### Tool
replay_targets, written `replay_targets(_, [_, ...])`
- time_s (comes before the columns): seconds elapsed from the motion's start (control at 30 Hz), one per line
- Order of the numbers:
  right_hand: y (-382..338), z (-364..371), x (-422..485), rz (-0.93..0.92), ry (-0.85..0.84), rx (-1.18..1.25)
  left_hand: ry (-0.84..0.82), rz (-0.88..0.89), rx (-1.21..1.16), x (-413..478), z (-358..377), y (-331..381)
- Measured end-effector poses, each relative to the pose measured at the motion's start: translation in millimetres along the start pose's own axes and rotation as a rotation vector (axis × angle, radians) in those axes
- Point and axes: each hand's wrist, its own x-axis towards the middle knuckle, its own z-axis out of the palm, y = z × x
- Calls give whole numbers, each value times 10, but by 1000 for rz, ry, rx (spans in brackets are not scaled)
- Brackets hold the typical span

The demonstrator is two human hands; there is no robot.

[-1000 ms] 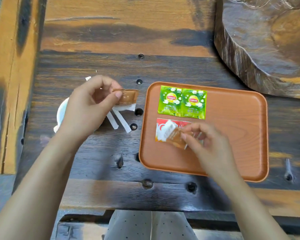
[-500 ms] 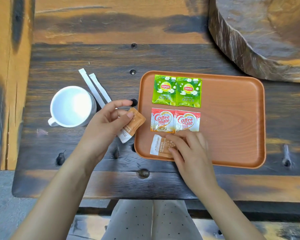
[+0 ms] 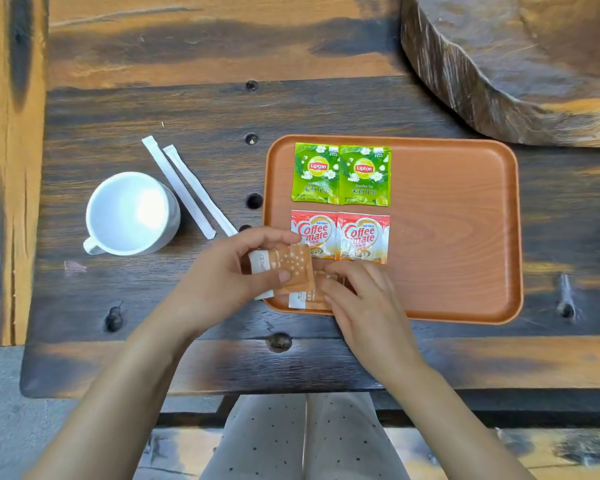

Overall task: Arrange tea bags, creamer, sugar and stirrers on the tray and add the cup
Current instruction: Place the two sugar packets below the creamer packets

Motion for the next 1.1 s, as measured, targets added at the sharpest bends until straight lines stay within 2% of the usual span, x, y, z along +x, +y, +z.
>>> replay_targets(0.07, [-21,-76,6,81,-2,193,-28,22,35,1,94,23])
replay_targets(0.2, [-80,-262,29,397,27,861,-83,49,36,33,304,36])
replay_targets(0.27, [-50,-320,21,444,34,1001,-85,50,18,58,402,40])
replay_targets(0.33, [2,-352,7,478,46,976,-49,67,-13,76,493,31])
replay_targets(0.4, [89,-369,-30,536,111,944,59,111,12,72,569,-10])
replay_targets(0.5, [233,-403,-123,624,221,915,290,132,150,2,627,-112])
replay_targets(0.57, [290,-404,-190,651,238,874,373,143,284,-67,667,-173])
replay_targets(0.67, [284,-348,-232,656,208,864,394,230,522,-138,778,-260])
replay_targets(0.8, [222,-256,-185,630,143,789,387,233,666,-131,878,-337])
replay_targets(0.97, [195,-199,-186,425,99,281,394,237,693,-114,883,-381])
replay_targets(1.1, [178,-168,-253,332,153,79,389,219,669,-107,877,-376])
